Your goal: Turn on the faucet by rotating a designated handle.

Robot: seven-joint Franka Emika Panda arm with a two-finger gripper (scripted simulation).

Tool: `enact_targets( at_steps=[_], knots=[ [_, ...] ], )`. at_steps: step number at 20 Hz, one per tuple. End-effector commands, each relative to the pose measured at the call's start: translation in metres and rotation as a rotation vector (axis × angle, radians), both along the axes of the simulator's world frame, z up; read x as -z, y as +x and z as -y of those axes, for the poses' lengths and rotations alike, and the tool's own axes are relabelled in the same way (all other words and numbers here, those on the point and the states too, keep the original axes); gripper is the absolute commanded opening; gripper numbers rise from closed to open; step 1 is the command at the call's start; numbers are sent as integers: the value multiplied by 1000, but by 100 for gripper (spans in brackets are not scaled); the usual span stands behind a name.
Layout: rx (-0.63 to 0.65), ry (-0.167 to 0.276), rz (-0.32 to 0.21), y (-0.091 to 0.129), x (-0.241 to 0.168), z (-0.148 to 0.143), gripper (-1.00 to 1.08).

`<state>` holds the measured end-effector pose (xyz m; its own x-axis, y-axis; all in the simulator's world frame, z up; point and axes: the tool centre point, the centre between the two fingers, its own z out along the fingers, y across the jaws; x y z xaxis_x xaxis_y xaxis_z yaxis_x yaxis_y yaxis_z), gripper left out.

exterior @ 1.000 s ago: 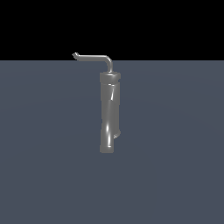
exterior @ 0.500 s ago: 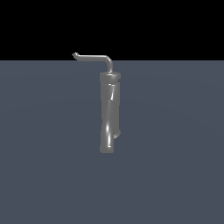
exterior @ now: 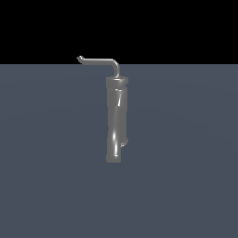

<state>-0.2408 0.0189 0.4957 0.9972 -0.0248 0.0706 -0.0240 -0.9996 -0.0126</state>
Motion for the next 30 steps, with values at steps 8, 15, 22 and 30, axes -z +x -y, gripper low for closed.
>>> enact_targets(
  at_steps=[8, 15, 22, 30],
  knots=[
    [113, -10, -5, 21, 4, -3, -100],
    [260, -21, -9, 48, 12, -8, -100],
    [425, -29, -11, 79, 25, -15, -100],
    [609, -33, -12, 114, 42, -23, -100]
  ],
)
